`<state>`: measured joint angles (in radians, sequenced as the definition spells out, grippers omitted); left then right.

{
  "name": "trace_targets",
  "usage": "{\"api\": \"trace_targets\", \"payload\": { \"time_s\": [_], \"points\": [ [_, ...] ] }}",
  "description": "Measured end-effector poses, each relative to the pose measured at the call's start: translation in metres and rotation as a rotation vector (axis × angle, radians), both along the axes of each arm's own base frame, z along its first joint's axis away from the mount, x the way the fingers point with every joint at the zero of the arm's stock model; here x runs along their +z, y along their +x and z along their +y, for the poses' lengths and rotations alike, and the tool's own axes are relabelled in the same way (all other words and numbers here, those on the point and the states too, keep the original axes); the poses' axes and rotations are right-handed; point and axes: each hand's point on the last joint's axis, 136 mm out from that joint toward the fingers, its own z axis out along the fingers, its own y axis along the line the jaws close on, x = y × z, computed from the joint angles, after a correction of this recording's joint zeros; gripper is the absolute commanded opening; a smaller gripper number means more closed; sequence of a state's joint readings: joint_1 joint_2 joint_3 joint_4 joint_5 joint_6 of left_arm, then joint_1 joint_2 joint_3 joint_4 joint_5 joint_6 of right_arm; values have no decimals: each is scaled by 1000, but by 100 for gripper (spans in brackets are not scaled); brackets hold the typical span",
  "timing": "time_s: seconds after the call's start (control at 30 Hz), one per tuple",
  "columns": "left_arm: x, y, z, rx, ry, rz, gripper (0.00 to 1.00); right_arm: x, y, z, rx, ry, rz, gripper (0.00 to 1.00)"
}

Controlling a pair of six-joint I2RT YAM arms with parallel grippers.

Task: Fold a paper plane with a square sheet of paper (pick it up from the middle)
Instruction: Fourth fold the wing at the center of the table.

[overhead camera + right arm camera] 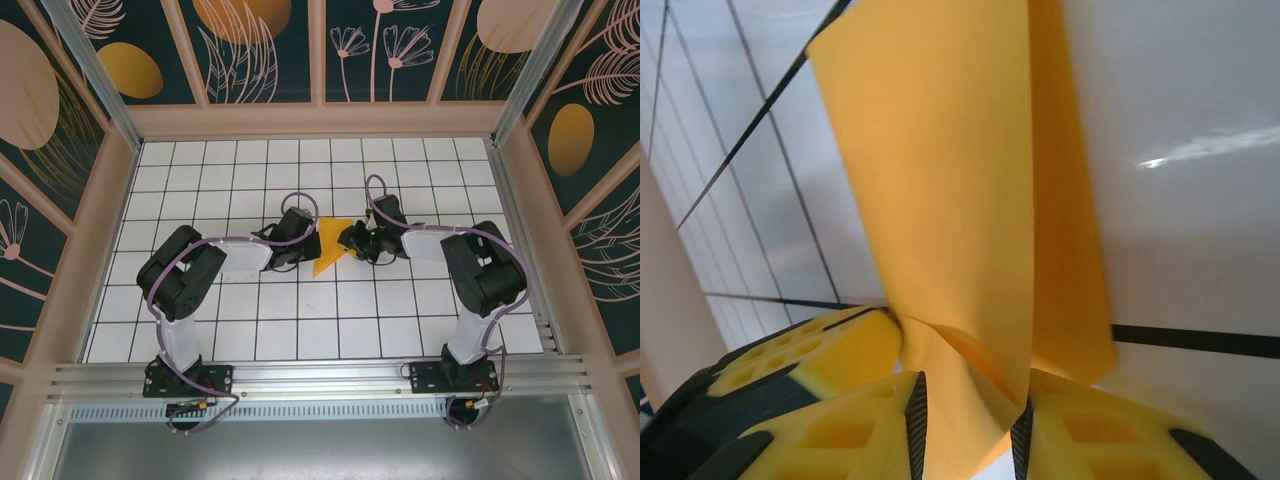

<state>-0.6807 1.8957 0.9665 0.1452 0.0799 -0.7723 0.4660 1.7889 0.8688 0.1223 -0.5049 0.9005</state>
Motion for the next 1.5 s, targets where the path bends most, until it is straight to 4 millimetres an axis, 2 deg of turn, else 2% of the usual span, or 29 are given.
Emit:
{"api": "trace_targets", "payload": {
  "time_s": [0.13, 0.3, 0.43, 0.57, 0.67, 0.83, 0.93, 1.0, 1.17, 1.33, 1.5],
  "points": [
    [0, 0, 0, 0, 0, 0, 0, 4, 0, 4, 15, 22, -8, 27],
    [0, 0, 0, 0, 0, 0, 1, -3, -1, 5, 19, 18, 5, 16],
    [0, 0, 1, 0, 2, 1, 10, -13, -3, 4, 21, 5, 26, 2],
    [5, -4, 5, 0, 20, 8, 20, -15, -4, 2, 14, -8, 32, 0],
    [25, -3, 5, -6, 5, -24, 30, -9, -5, -2, 0, -27, 23, 0],
    [73, -6, 7, -20, -58, -123, 41, 30, -3, -2, -34, -32, -57, 0],
    [87, -12, 10, -38, -88, -167, 45, 46, -7, 1, -61, -25, -82, 0],
    [88, -21, 13, -65, -97, -182, 48, 48, -12, 2, -84, -24, -72, 0],
    [76, -44, 16, -164, -111, -206, 63, 37, -25, 2, -145, -59, 6, 0],
    [67, -59, 18, -252, -116, -249, 67, 30, -32, 0, -212, -83, 67, 0],
    [64, -65, 17, -319, -103, -332, 67, 25, -35, -3, -282, -87, 123, 0]
  ]
}}
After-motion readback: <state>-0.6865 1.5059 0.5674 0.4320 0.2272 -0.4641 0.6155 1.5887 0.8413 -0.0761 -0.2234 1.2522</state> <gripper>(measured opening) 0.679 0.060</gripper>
